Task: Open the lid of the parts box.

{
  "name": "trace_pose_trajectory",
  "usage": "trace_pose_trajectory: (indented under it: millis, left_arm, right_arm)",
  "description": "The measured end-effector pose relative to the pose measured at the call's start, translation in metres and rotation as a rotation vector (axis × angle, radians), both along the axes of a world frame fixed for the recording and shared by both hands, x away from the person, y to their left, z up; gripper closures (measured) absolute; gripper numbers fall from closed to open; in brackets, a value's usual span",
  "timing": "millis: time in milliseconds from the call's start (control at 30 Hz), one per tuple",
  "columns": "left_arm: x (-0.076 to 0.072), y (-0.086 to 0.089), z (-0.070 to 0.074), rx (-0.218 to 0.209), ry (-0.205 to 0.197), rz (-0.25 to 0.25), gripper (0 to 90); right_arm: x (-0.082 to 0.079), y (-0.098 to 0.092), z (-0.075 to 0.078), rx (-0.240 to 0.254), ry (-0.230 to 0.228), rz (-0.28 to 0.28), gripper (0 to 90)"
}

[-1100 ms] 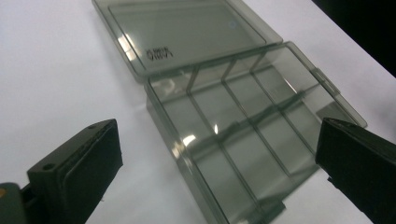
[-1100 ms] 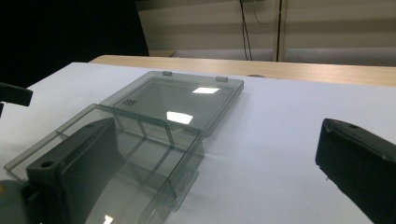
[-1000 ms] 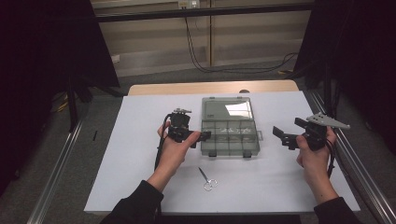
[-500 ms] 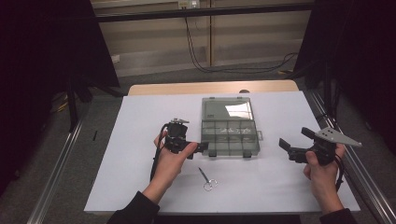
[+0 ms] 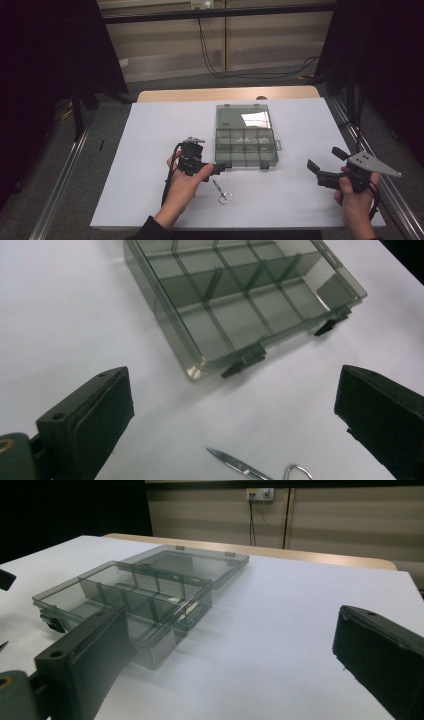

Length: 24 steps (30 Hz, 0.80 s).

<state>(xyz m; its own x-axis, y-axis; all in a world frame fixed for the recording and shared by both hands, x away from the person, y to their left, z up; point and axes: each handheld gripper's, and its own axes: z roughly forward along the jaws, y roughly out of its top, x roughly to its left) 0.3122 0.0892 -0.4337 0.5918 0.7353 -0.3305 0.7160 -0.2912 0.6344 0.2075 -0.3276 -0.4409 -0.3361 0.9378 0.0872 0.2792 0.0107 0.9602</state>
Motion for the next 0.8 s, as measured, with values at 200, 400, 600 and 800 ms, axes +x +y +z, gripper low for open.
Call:
trace_pose_trajectory:
  millis: [200,400,600,800]
  left_arm:
    - [-0.014,-0.002,-0.007,0.014,0.024,-0.012,1.9]
    - [-0.026,-0.006,-0.011,0.018,0.036,-0.006,2.4]
    - [-0.036,-0.009,-0.011,0.028,0.034,-0.022,4.1]
    - [-0.041,-0.014,-0.015,0.051,0.037,-0.013,6.3]
  right_arm:
    - [-0.013,-0.009,-0.003,0.008,0.011,0.010,3.2]
    - [-0.018,-0.010,-0.006,0.000,0.017,0.033,3.5]
    - [-0.018,-0.011,-0.012,-0.010,0.032,0.051,3.5]
    - [-0.018,-0.014,-0.014,-0.008,0.030,0.028,4.9]
